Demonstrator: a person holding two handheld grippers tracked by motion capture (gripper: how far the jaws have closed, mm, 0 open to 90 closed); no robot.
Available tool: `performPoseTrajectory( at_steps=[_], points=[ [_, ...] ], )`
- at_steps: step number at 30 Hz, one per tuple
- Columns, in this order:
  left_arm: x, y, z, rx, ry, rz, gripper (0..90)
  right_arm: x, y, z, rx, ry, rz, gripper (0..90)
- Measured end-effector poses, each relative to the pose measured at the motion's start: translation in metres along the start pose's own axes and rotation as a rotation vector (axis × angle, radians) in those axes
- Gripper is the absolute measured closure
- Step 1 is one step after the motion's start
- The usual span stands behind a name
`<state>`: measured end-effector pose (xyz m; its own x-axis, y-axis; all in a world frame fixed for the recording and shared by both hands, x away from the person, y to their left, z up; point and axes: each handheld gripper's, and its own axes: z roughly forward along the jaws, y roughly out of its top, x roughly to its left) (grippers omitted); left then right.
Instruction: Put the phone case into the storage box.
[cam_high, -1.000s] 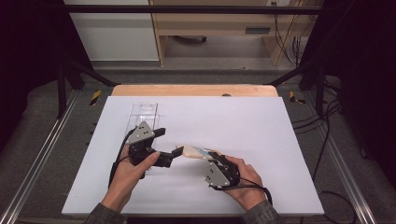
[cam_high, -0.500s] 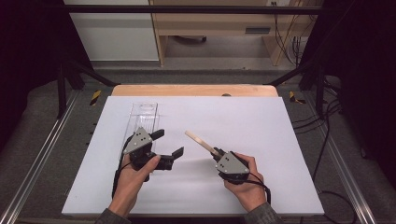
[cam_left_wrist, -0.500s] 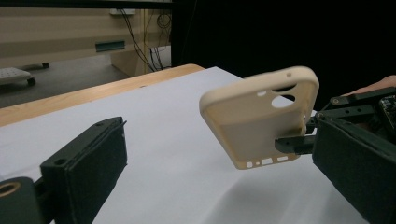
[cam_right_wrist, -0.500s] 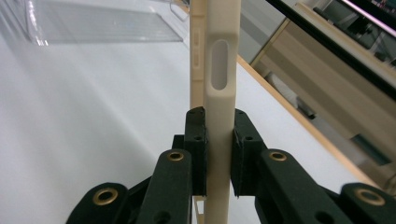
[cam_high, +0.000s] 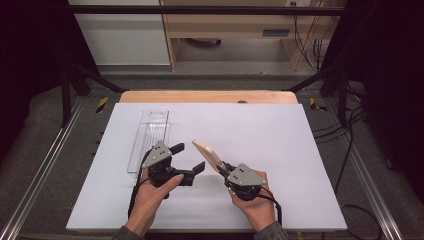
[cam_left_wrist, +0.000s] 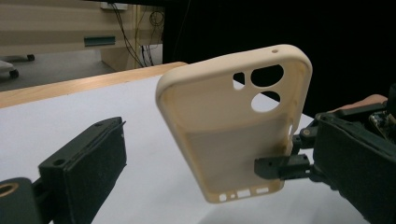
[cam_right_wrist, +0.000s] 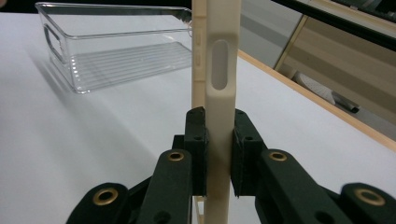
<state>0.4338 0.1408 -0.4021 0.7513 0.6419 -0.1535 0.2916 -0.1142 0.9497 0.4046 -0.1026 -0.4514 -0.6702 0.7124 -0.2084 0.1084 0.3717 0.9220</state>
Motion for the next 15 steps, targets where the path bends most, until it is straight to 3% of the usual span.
performPoseTrajectory(
  at_steps=[15],
  points=[
    [-0.002,-0.003,0.012,-0.036,-0.001,-0.079,1.6,0.016,0.003,0.006,-0.025,0.051,0.049,79.4]
  ],
)
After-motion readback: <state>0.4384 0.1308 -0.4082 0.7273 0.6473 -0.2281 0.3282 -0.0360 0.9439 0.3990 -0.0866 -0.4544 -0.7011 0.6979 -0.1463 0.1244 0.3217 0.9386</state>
